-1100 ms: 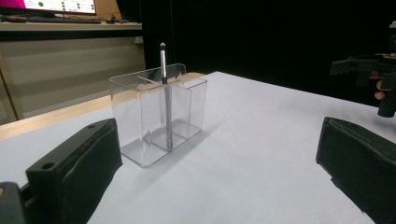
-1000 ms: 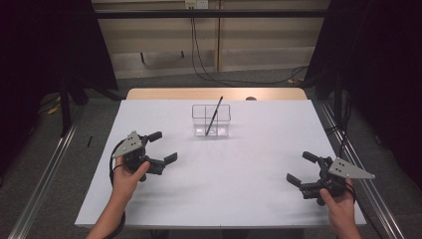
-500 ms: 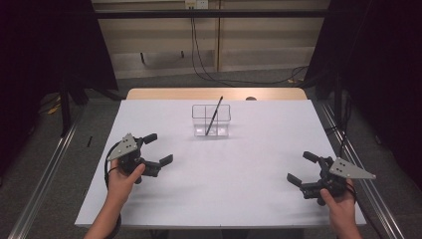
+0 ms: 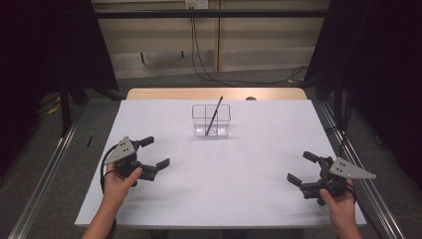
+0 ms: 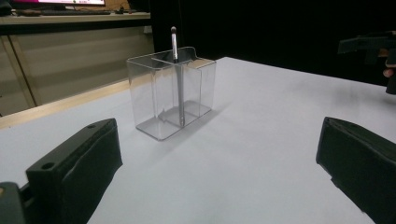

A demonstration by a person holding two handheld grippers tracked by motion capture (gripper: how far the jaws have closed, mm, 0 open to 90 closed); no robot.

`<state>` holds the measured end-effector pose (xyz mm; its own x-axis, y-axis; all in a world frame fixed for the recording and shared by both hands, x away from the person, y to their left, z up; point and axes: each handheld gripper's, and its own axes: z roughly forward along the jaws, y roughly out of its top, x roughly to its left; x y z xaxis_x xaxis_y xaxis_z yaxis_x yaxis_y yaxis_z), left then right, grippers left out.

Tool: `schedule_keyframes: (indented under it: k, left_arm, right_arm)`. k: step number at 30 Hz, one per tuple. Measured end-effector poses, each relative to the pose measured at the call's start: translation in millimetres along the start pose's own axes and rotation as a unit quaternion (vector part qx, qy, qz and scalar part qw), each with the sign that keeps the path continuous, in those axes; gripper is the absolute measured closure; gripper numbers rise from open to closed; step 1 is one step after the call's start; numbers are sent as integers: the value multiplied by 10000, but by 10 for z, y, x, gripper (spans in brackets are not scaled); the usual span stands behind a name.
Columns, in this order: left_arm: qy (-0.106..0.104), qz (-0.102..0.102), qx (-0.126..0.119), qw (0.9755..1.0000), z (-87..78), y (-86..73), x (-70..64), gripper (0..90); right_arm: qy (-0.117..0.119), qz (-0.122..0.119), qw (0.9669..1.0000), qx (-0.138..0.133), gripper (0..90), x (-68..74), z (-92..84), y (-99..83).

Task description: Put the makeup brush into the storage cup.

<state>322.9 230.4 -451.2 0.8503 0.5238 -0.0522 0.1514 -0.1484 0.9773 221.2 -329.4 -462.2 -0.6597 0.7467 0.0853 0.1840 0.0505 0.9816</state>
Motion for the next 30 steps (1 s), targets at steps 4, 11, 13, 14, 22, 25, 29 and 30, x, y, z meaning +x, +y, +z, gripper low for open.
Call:
schedule_keyframes:
  k: [4, 11, 13, 14, 22, 25, 29, 30]
  left_arm:
    - [20, 37, 40, 10000, -39, -14, 10, 0]
    - [82, 30, 112, 9999, -142, -70, 29, 0]
    - [83, 23, 108, 9999, -153, -75, 28, 0]
    - [103, -5, 108, 9999, -173, -83, 23, 0]
    - [112, -27, 146, 9998, -230, -117, 14, 0]
    - [108, -29, 178, 9998, -246, -138, 0, 0]
    - [102, -20, 211, 9997, -261, -151, -4, 0]
    - [107, -36, 212, 9997, -266, -156, -8, 0]
  right_arm:
    - [11, -21, 10000, 17, 0, -1, 7, -3]
    - [-4, -26, 10000, 9, 0, 3, 4, 1]
    - [3, -21, 10000, 14, 0, 5, 4, 0]
    - [6, -23, 10000, 14, 0, 5, 5, 0]
    - [-9, -10, 10000, 1, 0, 5, -1, 2]
    - [-12, -13, 10000, 2, 0, 5, 0, 2]
    - [-11, -11, 10000, 1, 0, 5, 0, 2]
    - [-16, -6, 10000, 1, 0, 4, 0, 2]
